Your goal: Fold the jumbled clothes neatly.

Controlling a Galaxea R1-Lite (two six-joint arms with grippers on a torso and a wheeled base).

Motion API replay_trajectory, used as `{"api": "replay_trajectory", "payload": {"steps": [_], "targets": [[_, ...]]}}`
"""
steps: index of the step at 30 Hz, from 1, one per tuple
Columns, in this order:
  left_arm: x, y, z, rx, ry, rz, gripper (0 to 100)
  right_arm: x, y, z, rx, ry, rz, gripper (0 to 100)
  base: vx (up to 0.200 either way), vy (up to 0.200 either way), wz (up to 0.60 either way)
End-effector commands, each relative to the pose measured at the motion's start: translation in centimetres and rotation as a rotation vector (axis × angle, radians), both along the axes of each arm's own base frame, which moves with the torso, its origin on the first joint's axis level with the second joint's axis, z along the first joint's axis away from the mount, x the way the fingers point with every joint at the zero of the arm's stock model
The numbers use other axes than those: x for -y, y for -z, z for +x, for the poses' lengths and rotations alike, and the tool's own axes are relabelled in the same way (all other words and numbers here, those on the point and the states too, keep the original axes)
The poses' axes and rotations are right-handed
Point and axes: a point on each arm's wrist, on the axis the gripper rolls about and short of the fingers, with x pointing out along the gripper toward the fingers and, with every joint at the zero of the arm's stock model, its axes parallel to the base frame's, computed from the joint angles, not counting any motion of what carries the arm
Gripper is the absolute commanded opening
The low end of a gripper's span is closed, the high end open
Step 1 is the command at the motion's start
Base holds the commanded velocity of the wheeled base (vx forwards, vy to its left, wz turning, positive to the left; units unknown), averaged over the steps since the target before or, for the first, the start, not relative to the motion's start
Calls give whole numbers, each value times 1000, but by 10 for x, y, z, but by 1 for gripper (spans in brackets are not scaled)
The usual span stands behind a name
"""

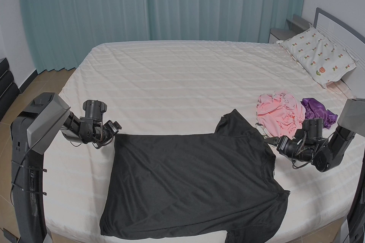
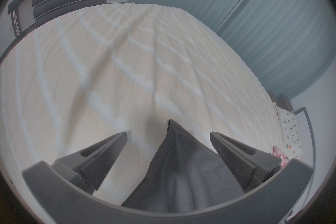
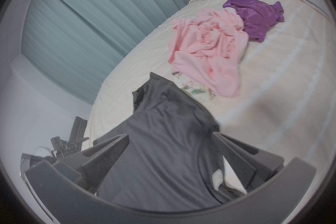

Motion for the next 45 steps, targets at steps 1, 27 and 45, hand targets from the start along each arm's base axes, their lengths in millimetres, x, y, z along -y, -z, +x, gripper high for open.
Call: {"api": "replay_trajectory", "payload": {"steps": [1, 27, 45], "targets": [[8, -31, -50, -16, 35, -84, 100, -54, -12, 53, -1, 11, 56, 100, 0, 0, 0], [41, -16, -205, -169, 152, -213, 100, -7, 22, -93, -112, -14, -109, 100, 0, 0, 0], [34, 6, -232, -306, 151, -165, 100, -7, 33, -98, -122, -21, -107, 100, -167, 0, 0]]}}
